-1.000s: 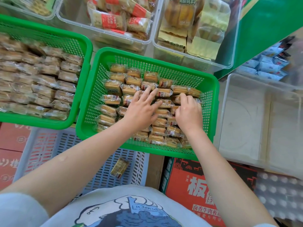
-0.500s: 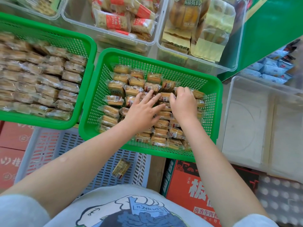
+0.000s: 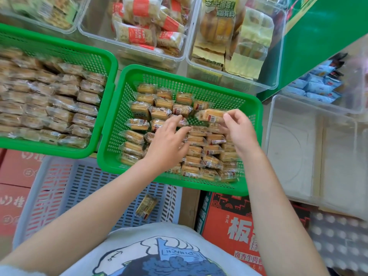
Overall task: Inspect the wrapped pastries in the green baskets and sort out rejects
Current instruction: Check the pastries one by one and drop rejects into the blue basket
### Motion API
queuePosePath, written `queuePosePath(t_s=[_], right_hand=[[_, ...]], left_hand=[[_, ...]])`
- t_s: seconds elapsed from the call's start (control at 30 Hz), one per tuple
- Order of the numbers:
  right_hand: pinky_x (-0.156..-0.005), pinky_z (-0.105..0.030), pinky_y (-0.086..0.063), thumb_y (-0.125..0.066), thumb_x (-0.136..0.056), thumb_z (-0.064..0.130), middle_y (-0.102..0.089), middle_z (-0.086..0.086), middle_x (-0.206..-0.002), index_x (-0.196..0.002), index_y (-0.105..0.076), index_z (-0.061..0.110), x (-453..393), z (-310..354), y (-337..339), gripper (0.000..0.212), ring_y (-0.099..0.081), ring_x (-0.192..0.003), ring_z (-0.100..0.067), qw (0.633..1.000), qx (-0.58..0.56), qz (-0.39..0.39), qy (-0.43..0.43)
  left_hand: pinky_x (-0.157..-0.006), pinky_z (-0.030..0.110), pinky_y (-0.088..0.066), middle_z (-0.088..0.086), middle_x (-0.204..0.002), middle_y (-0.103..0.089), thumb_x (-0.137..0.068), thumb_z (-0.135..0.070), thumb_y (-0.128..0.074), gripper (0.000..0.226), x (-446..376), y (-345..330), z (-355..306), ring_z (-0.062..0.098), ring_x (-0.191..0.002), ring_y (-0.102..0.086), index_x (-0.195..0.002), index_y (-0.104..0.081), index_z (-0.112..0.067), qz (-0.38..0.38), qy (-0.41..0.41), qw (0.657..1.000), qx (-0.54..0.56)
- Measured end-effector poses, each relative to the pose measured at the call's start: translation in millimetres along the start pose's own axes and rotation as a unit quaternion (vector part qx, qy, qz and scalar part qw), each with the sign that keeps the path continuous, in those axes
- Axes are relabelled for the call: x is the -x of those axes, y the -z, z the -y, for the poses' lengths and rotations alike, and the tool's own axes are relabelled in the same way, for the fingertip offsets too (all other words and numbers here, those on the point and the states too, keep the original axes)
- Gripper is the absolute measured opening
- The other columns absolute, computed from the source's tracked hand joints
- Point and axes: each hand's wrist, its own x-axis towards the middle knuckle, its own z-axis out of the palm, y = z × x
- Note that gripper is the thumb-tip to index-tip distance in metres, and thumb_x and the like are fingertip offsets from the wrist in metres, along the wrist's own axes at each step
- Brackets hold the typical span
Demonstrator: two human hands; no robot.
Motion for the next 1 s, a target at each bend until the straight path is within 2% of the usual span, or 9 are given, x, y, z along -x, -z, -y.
queuePosePath(t_s=[0.13,0.2,0.27,0.4,0.53,0.67,0.73,0.87,1.0], right_hand=[[-0.084,-0.037,-0.059,-0.038,-0.107,0.012,-0.073,-0.013,-0.107,-0.107,-0.058,0.006,62.2,23.6,16.0,0.021,-0.071,-0.098,-0.025,0.97,-0.236,0.049,0.008],[-0.084,-0.04,-0.06,-0.032,-0.108,0.013,-0.071,-0.021,-0.113,-0.12,-0.056,0.0,90.9,29.9,16.3,0.03,-0.071,-0.097,-0.03,0.941,-0.325,0.094,-0.014],[-0.078,-0.039,-0.062,-0.029,-0.108,0.015,-0.073,-0.021,-0.107,-0.118,-0.059,0.003,115.4,31.8,12.9,0.034,-0.073,-0.087,-0.03,0.926,-0.356,0.126,-0.028],[-0.063,-0.035,-0.061,-0.033,-0.108,0.02,-0.074,-0.017,-0.103,-0.112,-0.058,0.007,153.1,29.1,2.8,0.028,-0.074,-0.076,-0.03,0.947,-0.309,0.09,-0.023],[-0.061,-0.03,-0.057,-0.049,-0.1,0.038,-0.072,-0.001,-0.1,-0.107,-0.061,0.016,178.4,20.8,5.8,0.027,-0.068,-0.088,-0.019,0.958,-0.282,0.024,0.057],[-0.059,-0.027,-0.051,-0.064,-0.086,0.03,-0.07,-0.005,-0.095,-0.087,-0.068,0.02,200.9,15.1,10.0,0.011,-0.058,-0.084,-0.022,0.939,-0.336,0.05,0.059],[-0.062,-0.029,-0.049,-0.064,-0.086,0.027,-0.07,-0.007,-0.095,-0.085,-0.068,0.018,209.7,11.3,9.8,0.009,-0.055,-0.084,-0.024,0.933,-0.352,0.047,0.063],[-0.071,-0.045,-0.048,-0.057,-0.1,0.019,-0.063,-0.017,-0.087,-0.091,-0.062,0.017,224.1,-0.2,2.6,0.011,-0.056,-0.079,-0.023,0.97,-0.167,-0.079,0.159],[-0.062,-0.034,-0.049,-0.054,-0.101,0.018,-0.055,0.002,-0.076,-0.092,-0.055,0.012,241.9,-1.0,-9.3,0.011,-0.054,-0.068,-0.011,0.932,-0.007,-0.183,0.312]], left_hand=[[-0.099,0.031,-0.046,-0.007,-0.141,-0.053,-0.099,-0.043,-0.056,0.049,22.8,34.5,-19.6,0.011,-0.126,-0.052,-0.144,-0.048,-0.027,-0.039,0.072,0.979,0.185],[-0.09,0.031,-0.055,-0.01,-0.132,-0.06,-0.092,-0.044,-0.066,0.053,36.1,55.5,-32.5,0.007,-0.113,-0.062,-0.141,-0.048,-0.037,-0.031,0.058,0.929,0.365],[-0.081,0.035,-0.06,-0.003,-0.119,-0.069,-0.09,-0.033,-0.069,0.041,50.5,73.4,-47.2,0.012,-0.102,-0.069,-0.13,-0.058,-0.036,-0.035,0.026,0.866,0.497],[-0.051,0.027,-0.054,-0.001,-0.084,-0.072,-0.095,-0.018,-0.066,0.011,75.4,89.0,-69.9,0.015,-0.066,-0.065,-0.104,-0.07,-0.021,-0.085,0.033,0.828,0.554],[-0.05,0.025,-0.049,0.009,-0.087,-0.064,-0.092,-0.03,-0.069,0.018,97.1,85.0,-71.6,0.022,-0.069,-0.057,-0.105,-0.073,-0.019,-0.054,0.054,0.817,0.571],[-0.055,0.025,-0.054,0.005,-0.095,-0.07,-0.084,-0.035,-0.062,0.033,122.7,83.5,-78.4,0.018,-0.078,-0.065,-0.11,-0.07,-0.015,0.005,0.082,0.72,0.689],[-0.065,0.03,-0.058,0.009,-0.104,-0.071,-0.086,-0.036,-0.059,0.038,132.8,83.3,-80.1,0.023,-0.09,-0.065,-0.116,-0.069,-0.014,0.015,0.088,0.696,0.713],[-0.089,0.056,-0.056,0.016,-0.114,-0.072,-0.098,-0.03,-0.058,0.029,148.4,77.7,-83.3,0.03,-0.101,-0.066,-0.119,-0.073,-0.019,-0.054,0.115,0.749,0.65],[-0.067,0.044,-0.057,-0.002,-0.08,-0.073,-0.101,-0.024,-0.06,0.018,157.8,65.6,-82.4,0.011,-0.073,-0.062,-0.095,-0.075,-0.03,-0.256,0.088,0.838,0.473]])
